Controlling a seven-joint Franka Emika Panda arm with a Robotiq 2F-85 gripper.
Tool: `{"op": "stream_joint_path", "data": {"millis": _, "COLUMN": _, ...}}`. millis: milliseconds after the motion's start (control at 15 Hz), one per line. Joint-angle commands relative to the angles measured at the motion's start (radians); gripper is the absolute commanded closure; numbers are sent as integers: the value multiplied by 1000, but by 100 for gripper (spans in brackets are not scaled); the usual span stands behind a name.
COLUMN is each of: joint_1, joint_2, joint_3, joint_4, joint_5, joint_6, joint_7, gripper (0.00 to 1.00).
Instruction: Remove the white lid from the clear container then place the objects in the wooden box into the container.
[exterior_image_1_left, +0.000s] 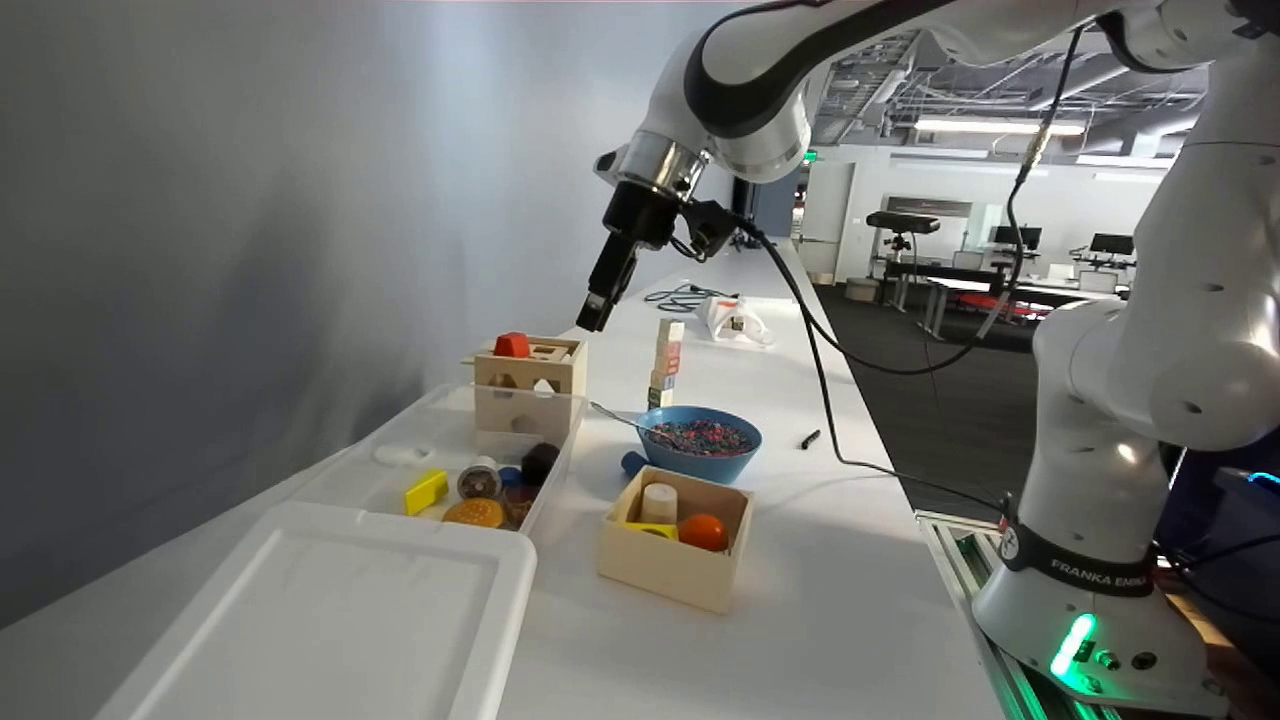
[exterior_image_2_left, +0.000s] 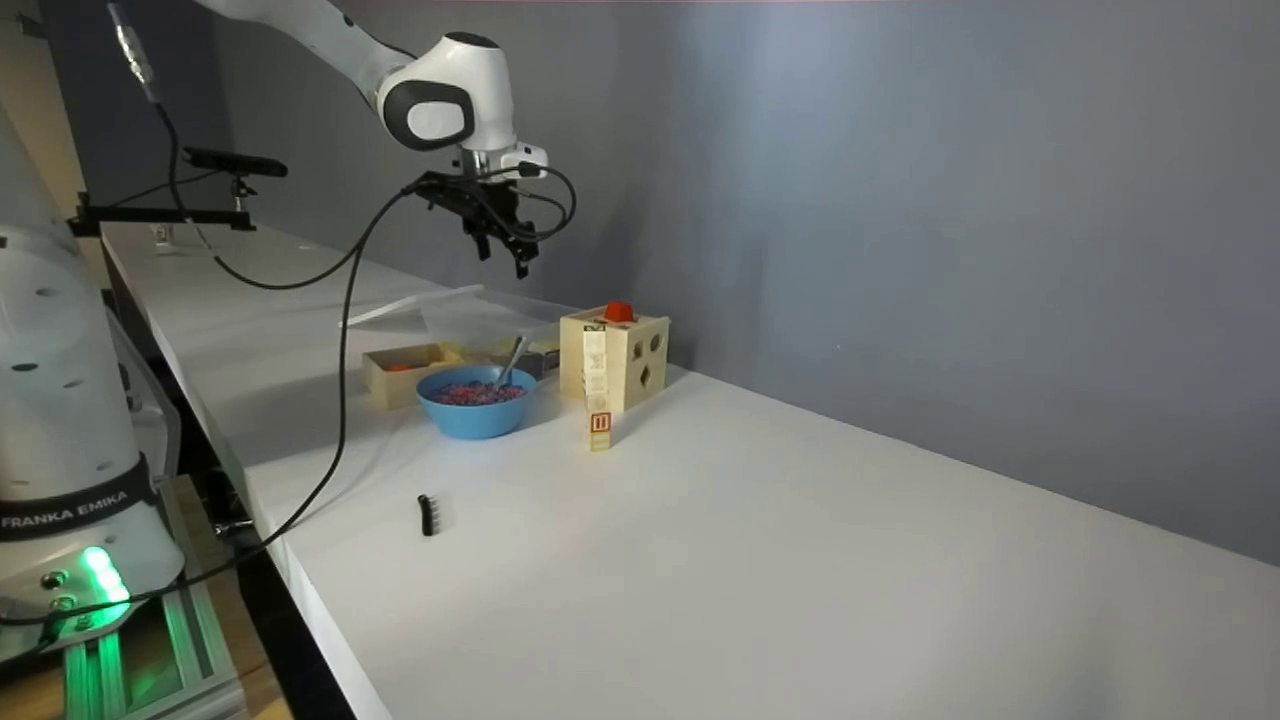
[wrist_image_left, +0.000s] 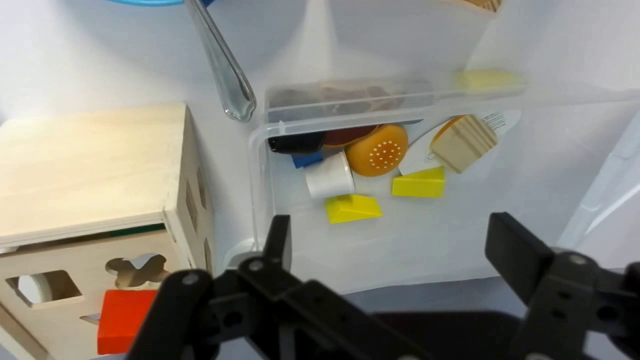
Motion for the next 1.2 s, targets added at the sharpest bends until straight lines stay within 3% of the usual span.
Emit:
{"op": "stream_joint_path", "data": {"millis": 0, "joint_1": 25, "joint_2": -6, "joint_3": -23, "joint_4": -5, "joint_5": -9, "joint_6": 0, "joint_7": 8, "gripper": 0}}
{"op": "stream_joint_path", "data": {"millis": 200, "joint_1": 28, "joint_2": -6, "joint_3": -21, "joint_4": -11, "joint_5": -9, "joint_6": 0, "joint_7": 8, "gripper": 0}}
{"op": "stream_joint_path", "data": {"millis": 533, "joint_1": 31, "joint_2": -104, "joint_3": -68, "joint_4": -75, "joint_5": 10, "joint_6": -249, "joint_7": -75, "gripper": 0}}
{"op": "stream_joint_path", "data": {"millis": 667, "joint_1": 17, "joint_2": -147, "joint_3": -80, "joint_4": -115, "joint_5": -6, "joint_6": -307, "joint_7": -41, "gripper": 0}}
{"op": "stream_joint_path", "data": {"millis": 1133, "joint_1": 34, "joint_2": -289, "joint_3": -104, "joint_4": -354, "joint_5": 112, "joint_6": -289, "joint_7": 67, "gripper": 0}}
